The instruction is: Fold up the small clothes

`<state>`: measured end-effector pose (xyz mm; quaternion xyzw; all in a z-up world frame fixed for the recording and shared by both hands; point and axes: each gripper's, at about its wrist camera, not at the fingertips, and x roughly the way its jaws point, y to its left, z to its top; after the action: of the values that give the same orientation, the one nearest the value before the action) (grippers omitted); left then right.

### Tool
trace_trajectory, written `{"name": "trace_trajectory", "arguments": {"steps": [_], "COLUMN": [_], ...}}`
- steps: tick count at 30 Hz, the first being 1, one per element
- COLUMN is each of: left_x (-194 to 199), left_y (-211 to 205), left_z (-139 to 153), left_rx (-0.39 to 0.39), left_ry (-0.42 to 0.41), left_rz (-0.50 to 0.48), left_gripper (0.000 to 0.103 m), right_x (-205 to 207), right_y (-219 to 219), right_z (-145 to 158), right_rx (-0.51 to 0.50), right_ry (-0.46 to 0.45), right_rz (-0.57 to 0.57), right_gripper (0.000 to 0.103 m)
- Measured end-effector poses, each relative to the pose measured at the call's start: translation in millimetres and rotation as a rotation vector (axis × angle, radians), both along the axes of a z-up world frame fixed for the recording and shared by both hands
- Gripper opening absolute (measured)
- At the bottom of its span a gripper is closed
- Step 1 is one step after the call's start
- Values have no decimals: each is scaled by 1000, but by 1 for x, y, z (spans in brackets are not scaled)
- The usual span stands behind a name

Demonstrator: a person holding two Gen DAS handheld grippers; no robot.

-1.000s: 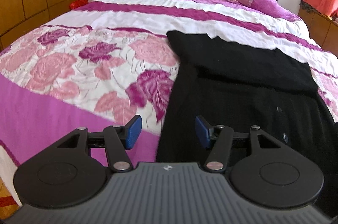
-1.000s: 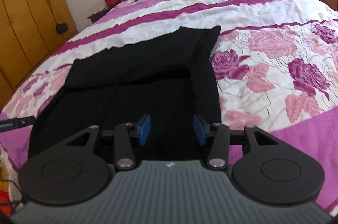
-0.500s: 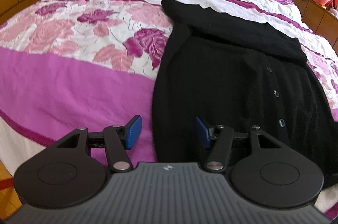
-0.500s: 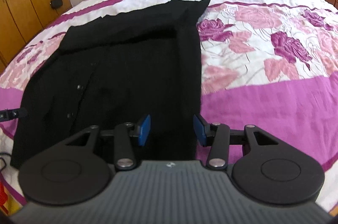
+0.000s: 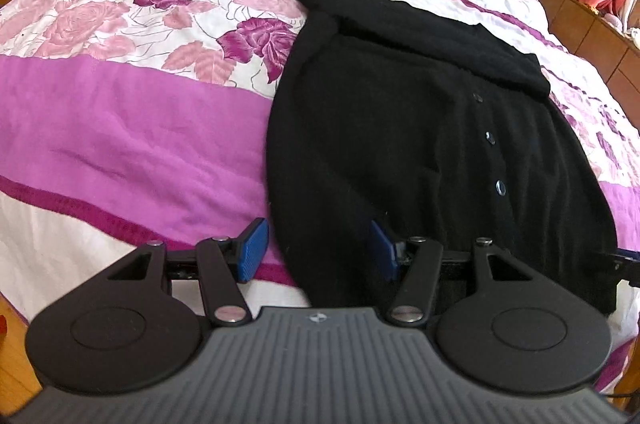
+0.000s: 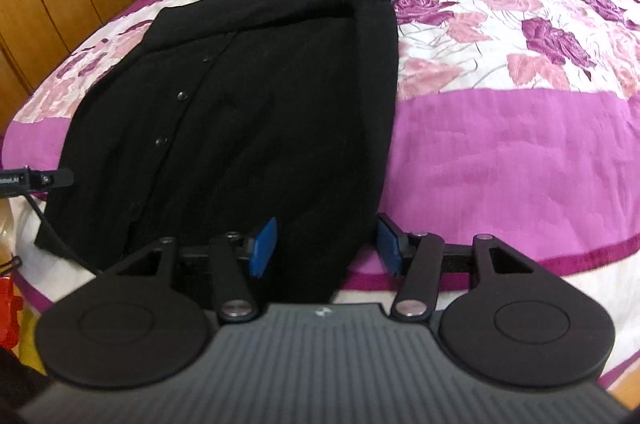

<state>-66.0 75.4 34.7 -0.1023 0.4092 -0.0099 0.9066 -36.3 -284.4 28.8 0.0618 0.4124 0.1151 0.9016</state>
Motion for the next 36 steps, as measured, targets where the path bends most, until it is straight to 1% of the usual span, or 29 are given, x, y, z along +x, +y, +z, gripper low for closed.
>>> {"name": "trace_trajectory", "arguments": {"steps": [8, 13, 16, 19, 22, 26, 29, 33, 36], "left_x": [-14, -20, -19, -20, -21, -22, -22, -19, -14], "left_y": [3, -2, -7, -9, -14, -21, -25, -26, -26], "left_z": [0, -4, -5, -8, -10, -12, -15, -19, -25], "left_rx": [-7, 21, 22, -8, 7, 7, 6, -1, -1], "left_ry": [-11, -14, -5, -2, -5, -1, 1, -2, -7], "left_rz": [-34, -63, -75, -79, -86, -115, -135, -130, -119], "left_gripper": [62, 62, 62, 62, 63, 63, 63, 63, 63], "right_x": [-15, -20, -20, -19, -24, -32, -33, -28, -23], "right_y": [3, 2, 1, -1, -7, -8, -7, -1, 7], "right_z": [0, -1, -3, -2, 2, 4, 0, -7, -13], "right_rx": [5, 20, 28, 47, 78, 45, 48, 96, 108], "right_ry": [2, 1, -1, 0, -10, -37, -42, -28, -19], "right_rz": [7, 5, 6, -8, -44, -59, -52, -7, 18], "right_gripper": [56, 56, 56, 56, 56, 56, 56, 59, 59]}}
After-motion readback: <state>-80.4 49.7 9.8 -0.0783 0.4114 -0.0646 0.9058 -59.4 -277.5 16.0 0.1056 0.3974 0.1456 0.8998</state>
